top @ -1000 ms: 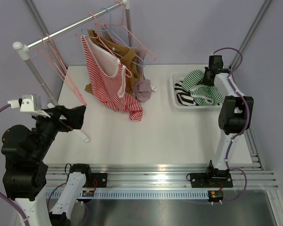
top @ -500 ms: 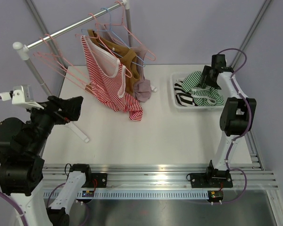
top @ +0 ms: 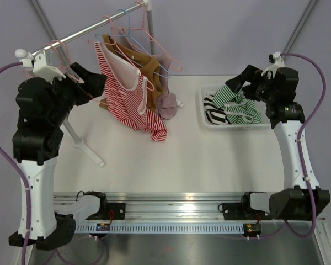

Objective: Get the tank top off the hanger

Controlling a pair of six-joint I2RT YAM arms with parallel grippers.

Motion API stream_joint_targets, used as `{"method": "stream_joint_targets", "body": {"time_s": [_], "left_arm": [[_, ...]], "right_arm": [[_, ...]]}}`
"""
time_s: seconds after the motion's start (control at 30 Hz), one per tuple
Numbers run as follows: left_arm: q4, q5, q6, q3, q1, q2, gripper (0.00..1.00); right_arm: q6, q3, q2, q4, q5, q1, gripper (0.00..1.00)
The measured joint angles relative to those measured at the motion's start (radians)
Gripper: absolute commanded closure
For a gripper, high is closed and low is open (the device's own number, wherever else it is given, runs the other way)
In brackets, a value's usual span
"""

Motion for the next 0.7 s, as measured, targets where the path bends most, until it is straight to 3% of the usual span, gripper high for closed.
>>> {"method": "stream_joint_targets", "body": {"time_s": [0.13, 0.33, 0.63, 0.7], "left_arm": [[0.015, -0.123, 0.006, 0.090, -0.101, 0.119, 0.01], [0.035, -0.328, 0.018, 0.222, -0.200, 0.338, 0.04], [0.058, -0.533, 0.017, 0.307, -0.241, 0.629, 0.06], [0.065, -0.564, 0.017, 0.324, -0.245, 0.671, 0.14]], "right_arm": [[0.113, -0.233, -0.186, 0.149, -0.197, 0.022, 0.00], [0.181, -0.415, -0.413, 0.194, -0.351, 0.038, 0.00], [0.191, -0.470, -0.724, 0.153, -0.455, 0.038, 0.01], [0.190, -0.473, -0.739, 0.149, -0.472, 0.039, 0.01]]}}
